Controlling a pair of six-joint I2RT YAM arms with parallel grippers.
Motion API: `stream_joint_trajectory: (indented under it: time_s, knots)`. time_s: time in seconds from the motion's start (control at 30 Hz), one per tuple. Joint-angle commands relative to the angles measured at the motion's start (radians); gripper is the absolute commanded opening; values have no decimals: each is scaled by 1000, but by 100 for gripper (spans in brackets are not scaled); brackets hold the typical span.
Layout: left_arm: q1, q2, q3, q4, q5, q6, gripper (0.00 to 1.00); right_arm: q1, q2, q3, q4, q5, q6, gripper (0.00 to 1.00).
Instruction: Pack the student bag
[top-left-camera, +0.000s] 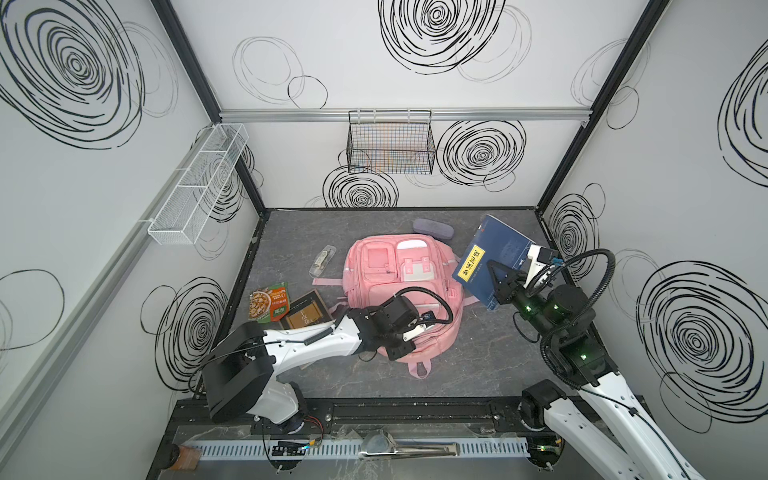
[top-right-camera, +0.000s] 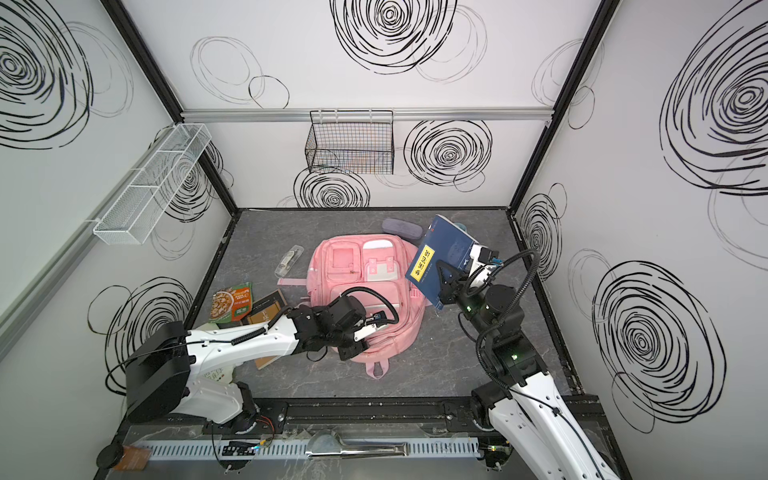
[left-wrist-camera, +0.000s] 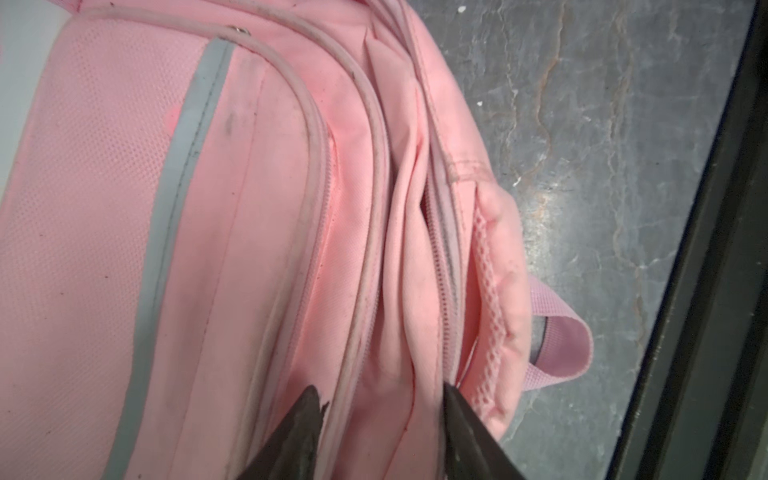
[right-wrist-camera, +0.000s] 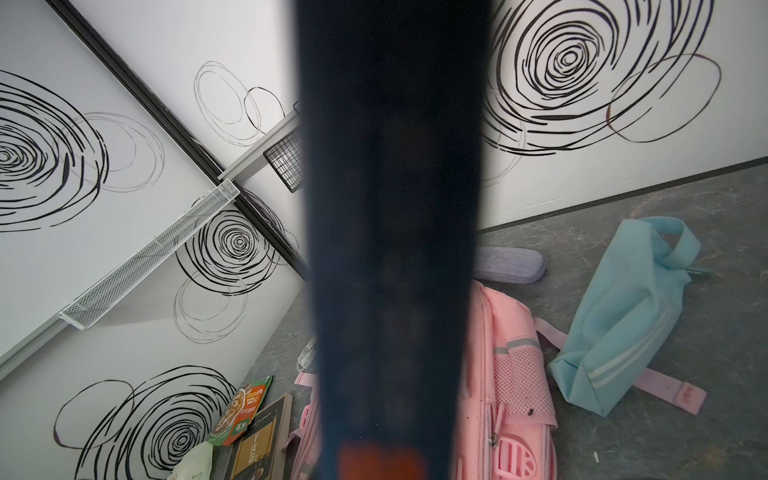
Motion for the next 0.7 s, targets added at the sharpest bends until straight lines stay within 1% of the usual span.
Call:
stream_joint_trajectory:
  time_s: [0.0, 0.13, 0.27, 0.47, 0.6, 0.67]
  knots:
    - [8, 4, 30, 6, -44, -10, 47, -4, -16, 9, 46, 2, -12, 0]
    - [11, -2, 30, 9, -25, -15, 42, -4, -21, 3, 41, 3, -12, 0]
    - [17, 0, 30, 8, -36, -16, 38, -5, -25, 3, 40, 5, -14, 0]
    - [24, 4, 39, -2, -57, -28, 35, -5, -25, 4, 40, 6, -12, 0]
    - [41, -28, 37, 17, -6, -42, 27, -6, -30, 2, 34, 8, -12, 0]
    - [54, -50, 26, 36, 31, -49, 25, -6, -35, 0, 31, 9, -12, 0]
